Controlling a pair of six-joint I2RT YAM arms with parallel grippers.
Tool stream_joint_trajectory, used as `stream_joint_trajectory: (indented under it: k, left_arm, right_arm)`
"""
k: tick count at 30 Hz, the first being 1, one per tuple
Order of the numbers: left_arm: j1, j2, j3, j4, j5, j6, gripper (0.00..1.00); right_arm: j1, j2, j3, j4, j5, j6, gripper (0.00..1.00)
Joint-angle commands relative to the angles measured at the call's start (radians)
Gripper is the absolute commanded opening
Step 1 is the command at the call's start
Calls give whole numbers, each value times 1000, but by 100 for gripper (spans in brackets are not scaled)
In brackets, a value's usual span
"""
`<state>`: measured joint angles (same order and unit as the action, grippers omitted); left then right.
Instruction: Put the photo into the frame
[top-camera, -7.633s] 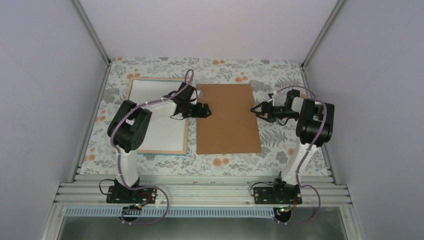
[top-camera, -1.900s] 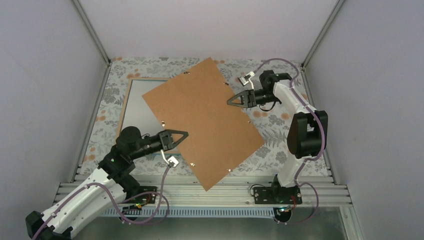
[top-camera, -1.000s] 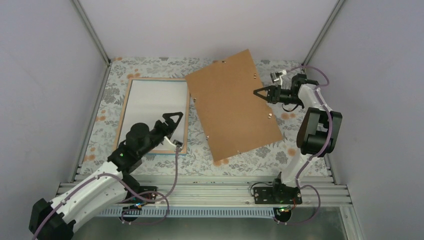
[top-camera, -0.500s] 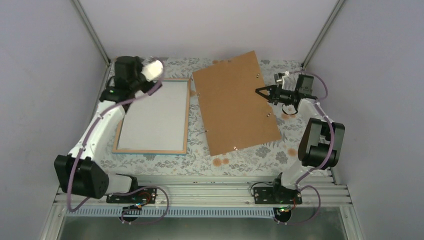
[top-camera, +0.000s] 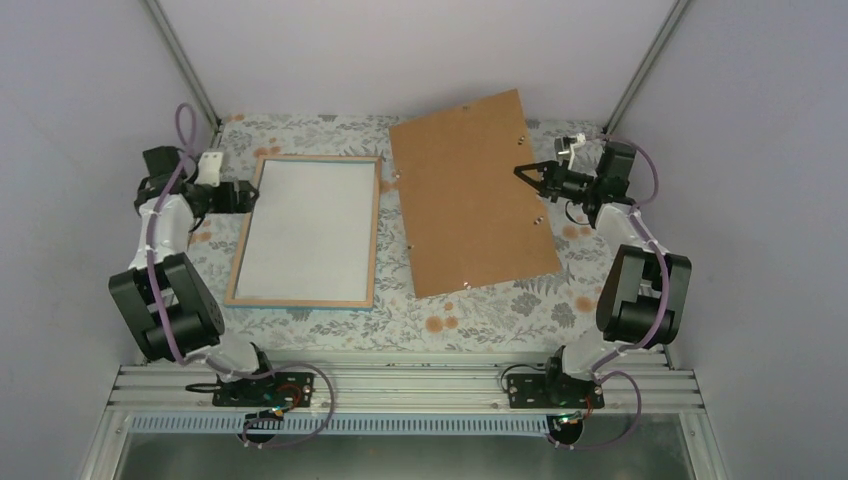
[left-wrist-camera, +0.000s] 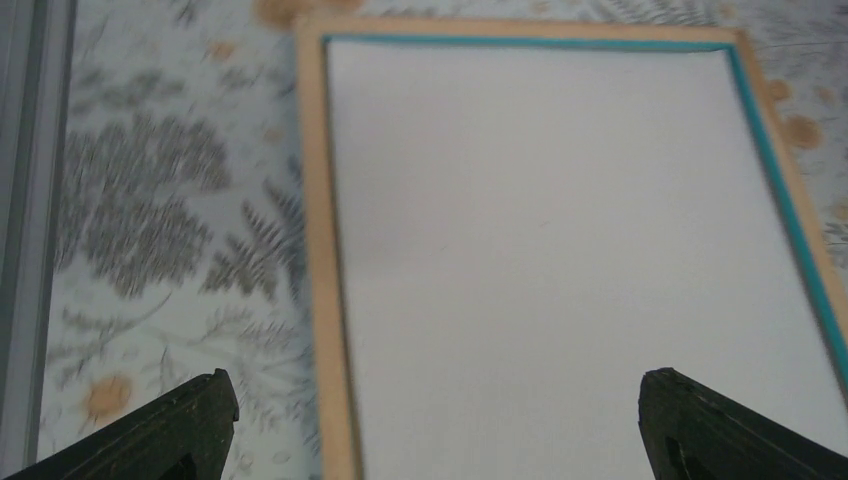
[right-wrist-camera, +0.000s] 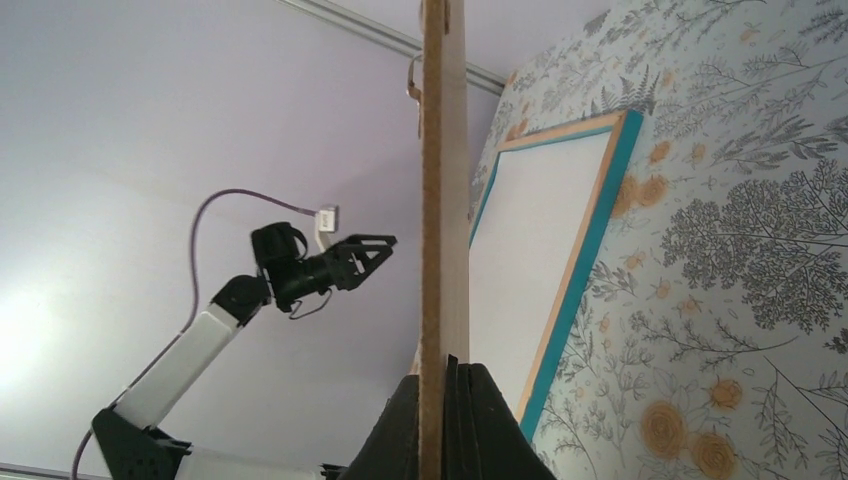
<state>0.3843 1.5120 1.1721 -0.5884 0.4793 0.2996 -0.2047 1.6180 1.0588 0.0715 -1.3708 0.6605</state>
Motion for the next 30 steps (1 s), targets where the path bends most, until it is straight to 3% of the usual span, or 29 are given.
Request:
stream_joint_trajectory:
  k: [1, 7, 22, 30]
  left_arm:
    - [93, 80, -3, -51, 79, -1, 100]
    - [146, 211, 20, -83, 96, 67, 100]
    - [136, 427, 89, -55, 158, 91, 97]
    - [42, 384, 5, 1, 207, 59, 95]
  right_arm:
    - [-3, -45, -6, 81, -30, 85, 4]
    - [-4, -49, -6, 82, -22, 90, 4]
    - [-3, -35, -1, 70, -25, 84, 4]
    - [-12, -31, 3, 61, -29, 87, 4]
